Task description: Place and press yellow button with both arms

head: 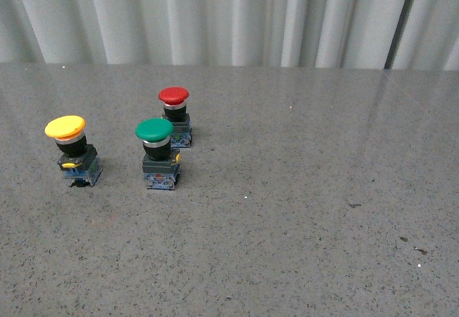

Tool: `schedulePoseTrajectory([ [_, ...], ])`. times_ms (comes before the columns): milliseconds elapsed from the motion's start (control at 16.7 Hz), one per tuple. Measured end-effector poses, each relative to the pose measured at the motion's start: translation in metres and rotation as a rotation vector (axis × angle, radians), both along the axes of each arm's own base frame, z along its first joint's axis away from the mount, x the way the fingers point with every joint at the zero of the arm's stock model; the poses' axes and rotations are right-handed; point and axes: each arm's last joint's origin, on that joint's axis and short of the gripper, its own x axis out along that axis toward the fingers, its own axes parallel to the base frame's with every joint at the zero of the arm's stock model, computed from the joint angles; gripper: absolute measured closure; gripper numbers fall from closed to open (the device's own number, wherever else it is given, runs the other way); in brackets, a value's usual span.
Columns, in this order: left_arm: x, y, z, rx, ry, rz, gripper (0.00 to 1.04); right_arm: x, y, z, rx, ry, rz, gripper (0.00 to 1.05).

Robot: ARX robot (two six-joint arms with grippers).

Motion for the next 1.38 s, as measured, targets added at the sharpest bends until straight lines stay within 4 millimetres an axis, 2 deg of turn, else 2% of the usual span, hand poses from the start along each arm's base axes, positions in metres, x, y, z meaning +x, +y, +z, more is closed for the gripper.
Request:
schedulePoseTrajectory([
  [1140, 0.000, 0.000, 0.000, 0.000, 0.000, 0.000, 0.07, 0.000, 0.000, 0.000, 0.000, 0.000, 0.000, 0.07],
  [1200, -0.001, -0.001, -0.002, -0.018, 0.108, 0.061, 0.07, 0.000, 0.000, 0.000, 0.000, 0.000, 0.000, 0.07],
  [1260, 0.003, -0.005, 0.003, -0.020, 0.263, 0.162, 0.07, 0.000, 0.000, 0.000, 0.000, 0.000, 0.000, 0.07],
  [1380, 0.018, -0.001, 0.029, -0.037, 0.197, 0.285, 0.07, 0.000, 0.000, 0.000, 0.000, 0.000, -0.002, 0.07],
])
